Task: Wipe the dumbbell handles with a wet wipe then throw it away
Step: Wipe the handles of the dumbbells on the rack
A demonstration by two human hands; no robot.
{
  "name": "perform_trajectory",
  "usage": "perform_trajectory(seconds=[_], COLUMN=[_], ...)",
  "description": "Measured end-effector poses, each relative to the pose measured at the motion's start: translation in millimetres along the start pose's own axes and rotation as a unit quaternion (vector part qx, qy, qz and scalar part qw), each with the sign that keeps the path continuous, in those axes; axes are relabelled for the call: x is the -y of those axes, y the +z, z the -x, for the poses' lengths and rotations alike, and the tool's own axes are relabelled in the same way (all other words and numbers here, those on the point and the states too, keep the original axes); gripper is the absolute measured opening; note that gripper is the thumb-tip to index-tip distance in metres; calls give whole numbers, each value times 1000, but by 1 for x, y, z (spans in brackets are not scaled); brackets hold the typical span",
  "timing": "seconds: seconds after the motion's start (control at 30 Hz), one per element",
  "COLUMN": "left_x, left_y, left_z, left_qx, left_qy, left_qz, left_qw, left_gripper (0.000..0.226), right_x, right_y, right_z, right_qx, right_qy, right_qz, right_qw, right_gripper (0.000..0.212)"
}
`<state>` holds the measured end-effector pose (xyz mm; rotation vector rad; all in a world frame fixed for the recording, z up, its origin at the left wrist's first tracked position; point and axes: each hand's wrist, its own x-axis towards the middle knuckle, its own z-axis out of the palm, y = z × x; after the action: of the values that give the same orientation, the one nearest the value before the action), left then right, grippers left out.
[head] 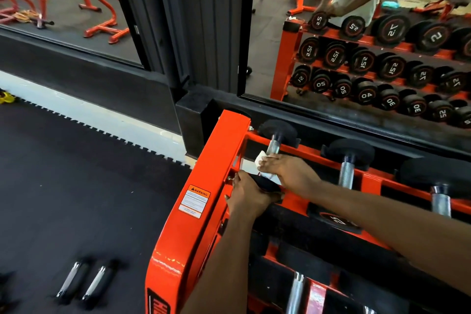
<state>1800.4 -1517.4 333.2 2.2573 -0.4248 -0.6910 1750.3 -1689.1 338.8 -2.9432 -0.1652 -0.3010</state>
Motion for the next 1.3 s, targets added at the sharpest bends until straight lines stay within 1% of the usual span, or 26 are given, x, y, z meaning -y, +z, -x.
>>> perform_trajectory(seconds=[0.07,0.13,0.17,0.23,0.3,0.37,0.43,0.5,0.53,0.57,0.63,0.67,0.7,0.77,0.9,0.93,1.0,1.03,1.1,1.13,1.2,1.27,1.3], left_x=[-1,-2,-2,-2,-1,-1,-2,-2,-2,-2,-1,-1,-1,-3,-4,-4,-3,-3,-3,-4,-5,-5,-6], left_y=[-1,0,0,-2,-1,-1,-2,-2,-2,-2,-2,-2,-3,-3,-3,-4,-5,-4,-5,-5,-6,-7,-8], left_z=[1,3,3,4,2,3,1,1,1,2,3,3,3,4,4,4,4,3,3,3,3,4,4], left_qx=[-4,-4,-5,-5,1,5,7,7,6,4,2,3,4,3,3,2,4,6,5,4,7,9,11], left_qy=[-5,-4,-4,-4,-6,-7,-10,-10,-9,-7,3,7,8,5,2,1,-1,1,2,1,2,3,1], left_qz=[-1,-2,-1,3,5,2,3,3,3,3,6,9,11,7,-3,-5,-11,-13,-13,-13,-17,-16,-16], left_qw=[1000,1000,1000,1000,1000,1000,1000,1000,1000,1000,1000,1000,1000,1000,1000,1000,1000,1000,1000,1000,1000,1000,1000], left_gripper=[103,101,101,105,110,115,120,122,120,117,109,107,107,109,109,109,108,107,106,104,102,101,101], right_x=[-12,-15,-12,1,14,20,17,15,15,17,23,23,21,5,-9,-3,8,9,0,-5,-11,-10,-7], right_y=[-15,-25,-27,-27,-24,-28,-37,-40,-39,-37,-30,-26,-25,-26,-18,-11,2,6,4,0,-9,-16,-16], right_z=[-15,-31,-34,-39,-41,-54,-71,-80,-79,-76,-65,-58,-52,-45,-33,-26,-7,2,5,-1,-20,-38,-41], right_qx=[7,54,60,76,145,196,210,194,188,190,207,216,201,133,29,7,-24,-31,-34,-42,-49,-17,-6], right_qy=[22,92,113,93,46,43,86,132,138,135,103,82,56,34,81,75,29,8,6,20,70,106,115], right_qz=[29,69,91,115,85,69,68,79,92,105,137,144,135,93,104,104,87,77,71,78,100,117,122], right_qw=[999,992,988,986,985,977,972,969,968,967,963,962,969,986,991,992,996,996,997,996,991,987,986], right_gripper=[60,54,51,46,37,28,27,22,20,18,14,20,27,35,50,52,49,51,57,59,54,46,45])
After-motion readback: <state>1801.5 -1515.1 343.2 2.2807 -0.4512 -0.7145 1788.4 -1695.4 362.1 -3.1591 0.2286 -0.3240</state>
